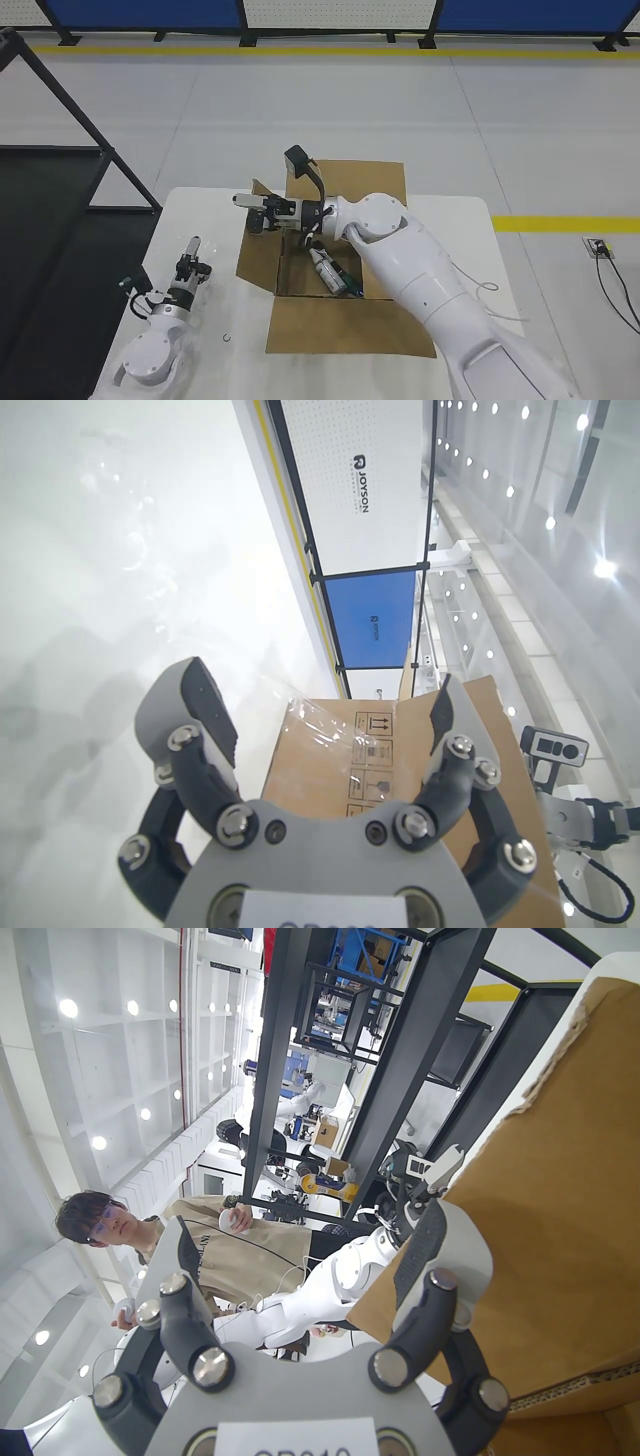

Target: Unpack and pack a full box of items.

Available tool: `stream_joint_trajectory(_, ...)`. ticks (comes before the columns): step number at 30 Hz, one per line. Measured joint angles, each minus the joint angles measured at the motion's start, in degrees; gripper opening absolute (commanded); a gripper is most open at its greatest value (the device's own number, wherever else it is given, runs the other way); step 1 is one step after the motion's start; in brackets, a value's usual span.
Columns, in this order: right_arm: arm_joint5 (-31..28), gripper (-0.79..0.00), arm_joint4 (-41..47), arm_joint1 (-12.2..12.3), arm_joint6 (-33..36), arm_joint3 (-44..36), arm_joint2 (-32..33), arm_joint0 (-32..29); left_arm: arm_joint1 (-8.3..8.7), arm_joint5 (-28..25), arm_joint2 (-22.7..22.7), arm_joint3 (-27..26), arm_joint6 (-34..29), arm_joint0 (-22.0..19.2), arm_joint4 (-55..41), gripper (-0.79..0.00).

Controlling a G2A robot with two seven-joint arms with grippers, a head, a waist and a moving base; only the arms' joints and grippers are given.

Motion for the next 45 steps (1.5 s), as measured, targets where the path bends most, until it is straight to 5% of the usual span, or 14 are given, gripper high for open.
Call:
stream_joint_trajectory(7, 1.0, 0.0, -0.8, -1.1, -1.2, -0.2, -0.8, -0.6, 0.07, -5.6, -3.1, -6.4, 0.3, 4.5, 1.6, 0.0)
stream_joint_trajectory(13, 1.2, 0.0, -3.9, -3.0, -8.8, 0.4, -2.9, -0.9, 0.58, -12.2, -8.9, -13.4, -3.4, 9.1, 0.5, 0.0)
stream_joint_trajectory(20, 1.9, 0.0, -7.2, -4.9, -14.7, 2.4, -4.5, -0.5, 1.68, -20.0, -14.7, -17.4, -14.4, 14.1, 8.3, 0.0)
stream_joint_trajectory(27, 3.8, 0.0, -8.6, -6.4, -15.6, 5.2, -5.2, 0.2, 2.32, -27.5, -14.8, -20.1, -29.1, 15.9, 3.2, 0.0)
stream_joint_trajectory(45, 2.6, 0.0, -9.1, -7.8, -15.5, 9.2, -3.2, 1.1, 2.7, -29.0, -15.3, -21.5, -38.4, 16.2, -6.0, 0.0)
